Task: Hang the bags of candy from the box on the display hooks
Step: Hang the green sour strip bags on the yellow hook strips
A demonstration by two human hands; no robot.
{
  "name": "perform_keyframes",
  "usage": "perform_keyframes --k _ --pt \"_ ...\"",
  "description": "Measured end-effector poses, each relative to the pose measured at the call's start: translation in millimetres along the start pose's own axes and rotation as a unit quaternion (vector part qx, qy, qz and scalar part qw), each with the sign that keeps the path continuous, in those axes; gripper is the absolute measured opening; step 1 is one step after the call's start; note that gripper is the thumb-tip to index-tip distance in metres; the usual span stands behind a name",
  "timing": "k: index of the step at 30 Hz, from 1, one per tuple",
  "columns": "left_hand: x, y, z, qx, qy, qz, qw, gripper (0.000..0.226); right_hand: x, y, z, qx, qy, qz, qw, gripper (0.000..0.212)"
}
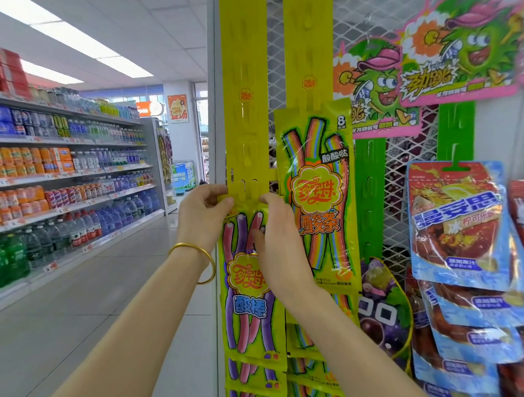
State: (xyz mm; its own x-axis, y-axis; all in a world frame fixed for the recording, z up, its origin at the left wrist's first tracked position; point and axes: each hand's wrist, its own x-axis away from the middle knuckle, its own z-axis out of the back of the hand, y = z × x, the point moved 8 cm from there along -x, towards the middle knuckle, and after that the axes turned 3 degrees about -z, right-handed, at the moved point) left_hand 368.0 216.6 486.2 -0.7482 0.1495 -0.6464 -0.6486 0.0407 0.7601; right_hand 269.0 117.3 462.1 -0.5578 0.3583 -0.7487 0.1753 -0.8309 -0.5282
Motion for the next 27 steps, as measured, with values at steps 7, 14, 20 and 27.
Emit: perform_keyframes --k 7,14,20,27 --pt "14.5 12.0 4.4 -0.048 0.032 -0.031 0.998 0.026 30.5 5.3 5.8 -0.005 0.042 0.019 0.999 0.053" --pt "66.3 10.8 17.9 -0.094 0.067 -0.055 0.992 0.039 78.0 11.6 22.9 -0.022 0.059 0.066 0.996 0.052" --pt "210.6 -57.9 -16.3 -0.057 -0.013 -0.012 0.998 0.038 185.3 68.8 14.3 -0.118 -0.055 0.027 0.991 0.038" --pt "364.7 -204.5 -76.5 -0.067 -0.215 0.256 0.94 0.019 424.7 284.9 -60.2 -0.02 -0.37 -0.354 0.859 0.03"
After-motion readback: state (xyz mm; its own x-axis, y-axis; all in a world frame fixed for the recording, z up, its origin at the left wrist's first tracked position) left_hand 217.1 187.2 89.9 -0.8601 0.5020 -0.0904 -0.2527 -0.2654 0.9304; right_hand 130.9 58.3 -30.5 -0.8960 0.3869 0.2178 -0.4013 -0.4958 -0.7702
